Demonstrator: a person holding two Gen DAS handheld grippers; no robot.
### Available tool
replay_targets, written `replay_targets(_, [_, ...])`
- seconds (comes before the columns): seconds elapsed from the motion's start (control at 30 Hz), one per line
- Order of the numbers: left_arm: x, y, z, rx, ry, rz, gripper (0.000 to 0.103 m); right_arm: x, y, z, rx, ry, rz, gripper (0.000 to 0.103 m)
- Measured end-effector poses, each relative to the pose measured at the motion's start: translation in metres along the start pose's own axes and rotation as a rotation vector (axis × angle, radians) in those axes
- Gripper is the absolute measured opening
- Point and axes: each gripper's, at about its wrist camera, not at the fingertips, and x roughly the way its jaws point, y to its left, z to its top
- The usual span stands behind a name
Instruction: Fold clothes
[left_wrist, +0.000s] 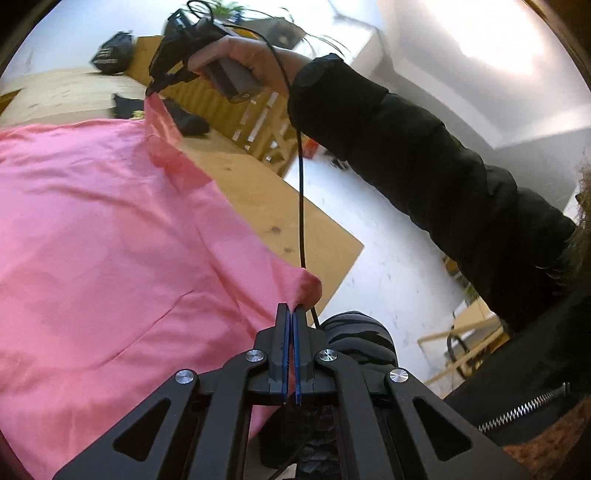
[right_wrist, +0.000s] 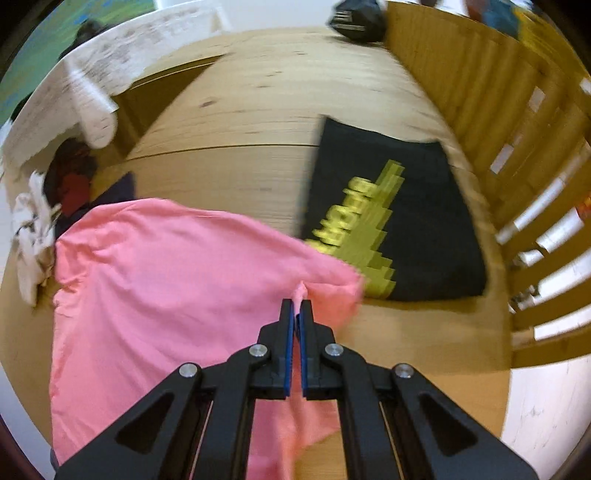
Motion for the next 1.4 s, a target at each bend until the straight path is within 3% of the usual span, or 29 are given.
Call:
replay_targets(0.13, [-0.02,0.023,-0.019,-0.087,-0.023,0.014,0.001,0.016,0.07,0.009,-0.077,0.038,0.051,0.003])
replay_targets(0.2, [-0.024,0.031,-0.027,-0.126,-0.015,0.018,0.001,0.038,0.111,0.007,-0.136,0.111,0.093,0.007])
replay_targets(0.3, [-0.027,0.034,-0.034,-0.136,0.027,0.035,0.001,0.053,0.149,-0.001,-0.239,0.205,0.087,0.008])
replay_targets(0.37, [-0.031,0.035,-0.037,-0.133,0.047,0.049,0.001,0.038,0.144,-0.003,-0.241,0.172,0.076,0.012])
replay_targets(0.47, [-0.044,0.035,-0.04,-0.124,0.052,0.067,0.001,0.004,0.117,-0.008,-0.191,0.088,0.1,0.037])
replay_targets(0.53, [-0.057,0.032,-0.038,-0.106,0.043,0.079,0.001,-0.022,0.089,-0.022,-0.151,0.013,0.085,0.039])
replay_targets(0.6, [-0.065,0.027,-0.038,-0.079,0.04,0.081,0.001,-0.035,0.072,-0.054,-0.16,0.019,0.062,0.039])
replay_targets(0.73, [-0.074,0.019,-0.036,-0.029,0.044,0.084,0.002,-0.043,0.056,-0.131,-0.171,0.116,0.088,0.039])
replay_targets(0.83, [-0.073,0.016,-0.031,0.011,0.054,0.11,0.011,-0.056,0.061,-0.194,-0.162,0.134,0.185,0.039])
replay_targets(0.9, [-0.069,0.017,-0.026,0.071,0.086,0.125,0.023,-0.064,0.069,-0.235,-0.168,0.158,0.278,0.039])
replay_targets(1.03, [-0.051,0.024,-0.015,0.162,0.178,0.116,0.024,-0.081,0.096,-0.304,-0.233,0.2,0.365,0.039])
replay_targets(1.23, [-0.048,0.056,-0.012,0.155,0.253,0.124,0.025,-0.1,0.114,-0.368,-0.338,0.166,0.344,0.039])
replay_targets(1.33, [-0.058,0.067,-0.012,0.143,0.263,0.151,0.025,-0.103,0.121,-0.379,-0.394,0.139,0.312,0.039])
replay_targets(1.4, [-0.064,0.072,-0.013,0.143,0.267,0.167,0.025,-0.098,0.12,-0.378,-0.401,0.147,0.336,0.039])
